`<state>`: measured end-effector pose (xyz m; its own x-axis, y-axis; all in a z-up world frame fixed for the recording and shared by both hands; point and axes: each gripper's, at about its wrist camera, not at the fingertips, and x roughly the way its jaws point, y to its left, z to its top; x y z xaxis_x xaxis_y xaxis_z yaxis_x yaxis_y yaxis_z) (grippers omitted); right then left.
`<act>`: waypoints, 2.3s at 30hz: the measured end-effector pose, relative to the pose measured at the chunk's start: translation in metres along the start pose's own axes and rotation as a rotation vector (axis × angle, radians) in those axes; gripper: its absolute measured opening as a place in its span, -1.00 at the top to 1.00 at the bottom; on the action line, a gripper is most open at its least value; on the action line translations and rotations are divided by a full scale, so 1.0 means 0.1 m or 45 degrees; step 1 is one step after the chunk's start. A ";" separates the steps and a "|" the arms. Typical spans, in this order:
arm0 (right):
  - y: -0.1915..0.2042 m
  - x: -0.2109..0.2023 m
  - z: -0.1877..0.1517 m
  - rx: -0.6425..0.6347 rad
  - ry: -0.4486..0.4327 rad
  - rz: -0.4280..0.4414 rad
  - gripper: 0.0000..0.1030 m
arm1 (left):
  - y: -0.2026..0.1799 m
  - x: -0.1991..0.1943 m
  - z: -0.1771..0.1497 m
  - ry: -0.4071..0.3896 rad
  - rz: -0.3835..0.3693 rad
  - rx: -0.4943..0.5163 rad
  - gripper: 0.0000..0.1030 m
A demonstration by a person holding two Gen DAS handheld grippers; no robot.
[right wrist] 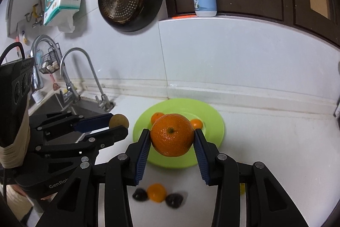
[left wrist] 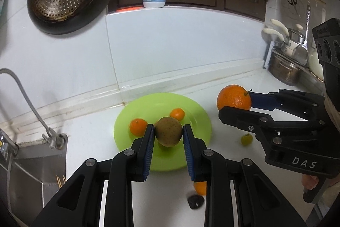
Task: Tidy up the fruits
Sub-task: 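Carry the tan fruit and orange onto the green plate while both tools open, then withdraw both open tools from the plate toward the remaining fruits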
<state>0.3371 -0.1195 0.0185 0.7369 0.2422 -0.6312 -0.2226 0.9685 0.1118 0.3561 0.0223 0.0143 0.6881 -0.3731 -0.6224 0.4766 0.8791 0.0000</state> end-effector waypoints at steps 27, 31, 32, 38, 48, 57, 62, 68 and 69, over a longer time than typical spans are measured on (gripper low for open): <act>-0.53 1.52 0.43 0.064 0.276 0.000 0.18 | 0.49 1.33 0.31 0.239 -0.003 -0.071 0.47; -0.57 1.67 0.42 0.062 0.309 -0.012 0.18 | 0.54 1.47 0.29 0.279 -0.008 -0.089 0.47; -0.57 1.69 0.41 0.062 0.316 -0.012 0.18 | 0.55 1.50 0.28 0.286 -0.009 -0.092 0.47; -0.61 1.77 0.41 0.067 0.345 -0.028 0.18 | 0.54 1.58 0.27 0.301 -0.008 -0.079 0.46; -0.64 1.71 0.41 0.082 0.320 -0.038 0.14 | 0.54 1.47 0.29 0.274 0.033 -0.063 0.28; -0.55 1.28 0.44 0.083 0.222 -0.043 0.02 | 0.53 1.04 0.31 0.189 0.093 -0.099 0.02; -0.46 0.97 0.41 0.073 0.155 -0.076 -0.11 | 0.47 0.68 0.30 0.112 0.131 -0.096 -0.17; -0.33 0.60 0.35 0.042 0.088 -0.092 -0.20 | 0.35 0.28 0.22 0.038 0.137 -0.093 -0.32; -0.31 0.53 0.34 0.030 0.073 -0.104 -0.21 | 0.34 0.23 0.23 0.032 0.139 -0.091 -0.33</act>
<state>0.4044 -0.1344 0.0079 0.7142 0.1593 -0.6815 -0.1477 0.9861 0.0757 0.4007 0.0363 0.0176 0.7194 -0.2669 -0.6412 0.3587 0.9334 0.0140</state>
